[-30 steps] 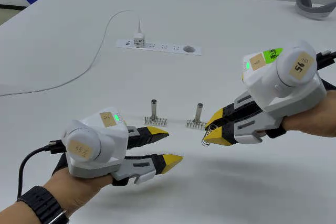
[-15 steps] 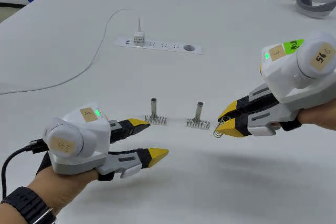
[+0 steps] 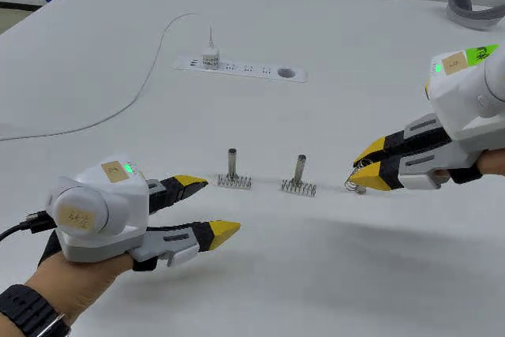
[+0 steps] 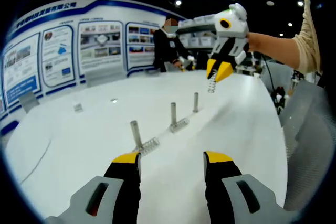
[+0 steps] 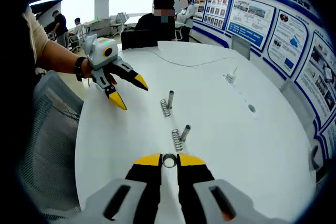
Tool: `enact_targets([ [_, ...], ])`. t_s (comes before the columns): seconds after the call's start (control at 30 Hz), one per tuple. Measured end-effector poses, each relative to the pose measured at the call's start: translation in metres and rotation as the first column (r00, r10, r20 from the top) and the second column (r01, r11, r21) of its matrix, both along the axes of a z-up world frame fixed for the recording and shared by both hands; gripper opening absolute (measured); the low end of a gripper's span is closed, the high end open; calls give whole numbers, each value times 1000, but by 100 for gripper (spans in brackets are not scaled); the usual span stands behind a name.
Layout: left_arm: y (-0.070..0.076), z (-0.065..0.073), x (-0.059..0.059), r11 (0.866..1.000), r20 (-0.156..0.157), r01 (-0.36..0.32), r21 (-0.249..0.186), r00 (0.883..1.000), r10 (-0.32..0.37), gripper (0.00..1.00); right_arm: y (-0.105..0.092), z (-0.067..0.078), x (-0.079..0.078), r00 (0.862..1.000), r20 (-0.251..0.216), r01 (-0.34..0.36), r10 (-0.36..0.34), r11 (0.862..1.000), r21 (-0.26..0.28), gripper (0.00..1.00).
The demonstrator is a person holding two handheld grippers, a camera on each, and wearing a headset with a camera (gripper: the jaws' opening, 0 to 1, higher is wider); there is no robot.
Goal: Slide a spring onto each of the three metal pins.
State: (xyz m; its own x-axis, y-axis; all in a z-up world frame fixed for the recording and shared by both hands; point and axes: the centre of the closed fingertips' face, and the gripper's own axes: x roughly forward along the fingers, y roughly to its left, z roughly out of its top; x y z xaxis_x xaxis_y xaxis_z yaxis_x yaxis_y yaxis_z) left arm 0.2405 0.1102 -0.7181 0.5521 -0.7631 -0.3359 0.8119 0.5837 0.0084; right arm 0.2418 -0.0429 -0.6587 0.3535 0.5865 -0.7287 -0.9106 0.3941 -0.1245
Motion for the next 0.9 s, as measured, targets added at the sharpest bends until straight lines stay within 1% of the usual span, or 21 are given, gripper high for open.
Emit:
enact_targets([
  [0.13, 2, 0, 2, 1000, -4, -12, -4, 1000, 12, 50, -12, 5, 8, 999, 14, 31, -31, 999, -5, 12],
  [0.37, 2, -1, 1, 1000, -7, -14, -5, 1000, 13, 50, -28, 4, 20, 997, 20, 78, -78, 997, -23, 12],
  [0.7, 2, -1, 3, 1000, -8, -18, -9, 1000, 18, 51, -39, -5, 39, 992, 16, 126, -125, 991, -42, 12],
  [0.8, 2, -1, 3, 1000, -9, -18, -10, 1000, 18, 51, -42, -10, 46, 990, 8, 138, -138, 989, -50, 12],
  [0.9, 2, -1, 3, 1000, -11, -20, -11, 1000, 20, 51, -43, -14, 49, 990, -4, 140, -140, 989, -53, 12],
])
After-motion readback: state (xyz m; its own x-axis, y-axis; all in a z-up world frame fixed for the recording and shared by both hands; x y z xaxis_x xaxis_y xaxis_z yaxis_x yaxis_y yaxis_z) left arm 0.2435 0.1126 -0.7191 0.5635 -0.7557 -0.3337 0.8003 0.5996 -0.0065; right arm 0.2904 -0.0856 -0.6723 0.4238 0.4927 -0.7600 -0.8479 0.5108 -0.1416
